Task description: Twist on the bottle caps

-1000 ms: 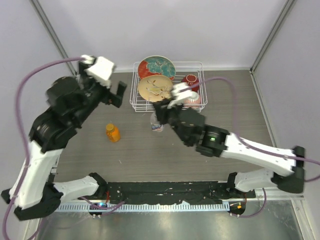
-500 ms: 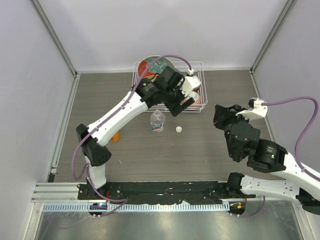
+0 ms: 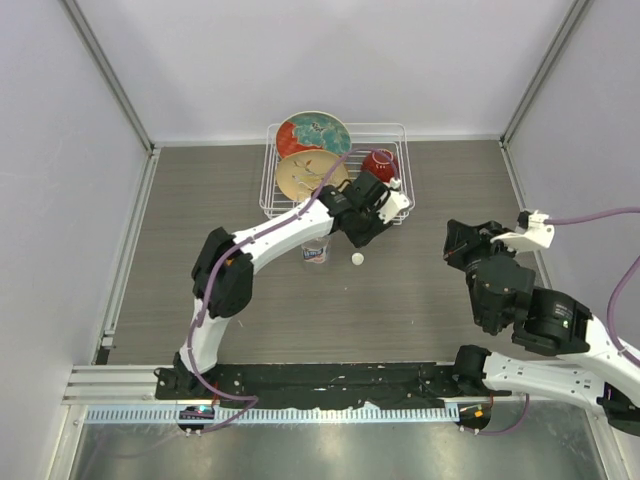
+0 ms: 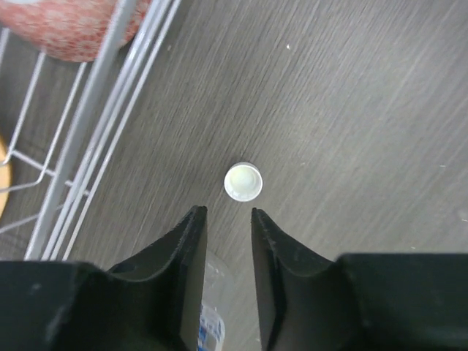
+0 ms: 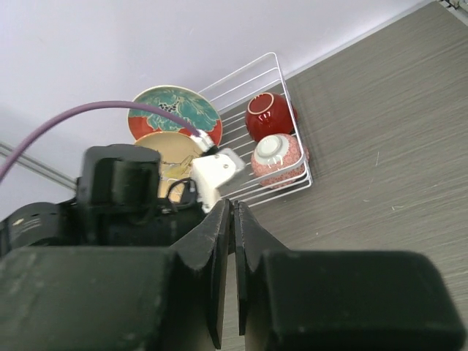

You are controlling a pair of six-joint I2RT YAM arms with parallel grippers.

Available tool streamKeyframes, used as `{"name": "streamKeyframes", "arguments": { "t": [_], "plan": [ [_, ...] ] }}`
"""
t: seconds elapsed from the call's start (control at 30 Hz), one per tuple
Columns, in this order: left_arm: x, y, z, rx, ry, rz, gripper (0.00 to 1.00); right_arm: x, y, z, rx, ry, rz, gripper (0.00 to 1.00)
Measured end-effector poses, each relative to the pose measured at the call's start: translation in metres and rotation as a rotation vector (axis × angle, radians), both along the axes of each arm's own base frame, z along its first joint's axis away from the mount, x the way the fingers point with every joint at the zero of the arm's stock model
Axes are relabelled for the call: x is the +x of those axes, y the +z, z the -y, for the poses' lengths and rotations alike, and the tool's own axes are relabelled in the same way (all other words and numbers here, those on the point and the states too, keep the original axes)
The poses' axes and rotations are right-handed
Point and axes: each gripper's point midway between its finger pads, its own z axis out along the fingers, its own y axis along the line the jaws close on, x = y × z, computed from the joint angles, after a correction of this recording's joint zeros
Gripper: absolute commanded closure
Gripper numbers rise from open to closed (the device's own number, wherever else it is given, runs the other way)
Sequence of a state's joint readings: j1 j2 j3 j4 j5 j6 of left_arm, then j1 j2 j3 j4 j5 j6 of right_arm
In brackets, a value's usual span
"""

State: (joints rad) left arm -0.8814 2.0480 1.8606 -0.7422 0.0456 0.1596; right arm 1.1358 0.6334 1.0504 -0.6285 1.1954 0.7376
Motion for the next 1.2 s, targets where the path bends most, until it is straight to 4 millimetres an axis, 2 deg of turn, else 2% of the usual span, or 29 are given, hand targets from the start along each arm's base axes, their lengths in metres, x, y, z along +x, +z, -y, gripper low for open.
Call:
{"name": "streamKeyframes", "arguments": {
  "t": [0.1,0.2,0.4,0.5,0.6,0.77,1.2],
  "plan": [
    [0.004,-0.03,0.004,0.038,-0.009,-0.023,0.7,0.002,-0.007,-0.004,-0.019,0.0,-0.013,0.88],
    [0.006,-0.046,0.005,0.057,-0.022,-0.027,0.7,0.001,-0.008,-0.003,-0.004,-0.001,-0.013,0.88],
    [0.009,-0.047,0.009,0.05,-0.044,-0.012,0.7,-0.002,-0.004,0.003,0.027,-0.003,0.0,0.88],
    [0.01,-0.05,0.008,0.046,-0.059,-0.019,0.66,-0.002,-0.004,0.003,0.03,-0.003,0.0,0.88],
    [0.011,-0.059,0.006,0.061,-0.079,-0.034,0.62,-0.002,-0.004,0.004,0.037,-0.003,0.002,0.88],
    [0.009,-0.08,-0.003,0.117,-0.113,-0.056,0.61,-0.004,-0.005,0.007,0.053,-0.004,0.006,0.88],
    [0.008,-0.098,-0.01,0.161,-0.138,-0.068,0.67,-0.004,-0.007,0.006,0.054,-0.004,0.005,0.89]
  ]
}}
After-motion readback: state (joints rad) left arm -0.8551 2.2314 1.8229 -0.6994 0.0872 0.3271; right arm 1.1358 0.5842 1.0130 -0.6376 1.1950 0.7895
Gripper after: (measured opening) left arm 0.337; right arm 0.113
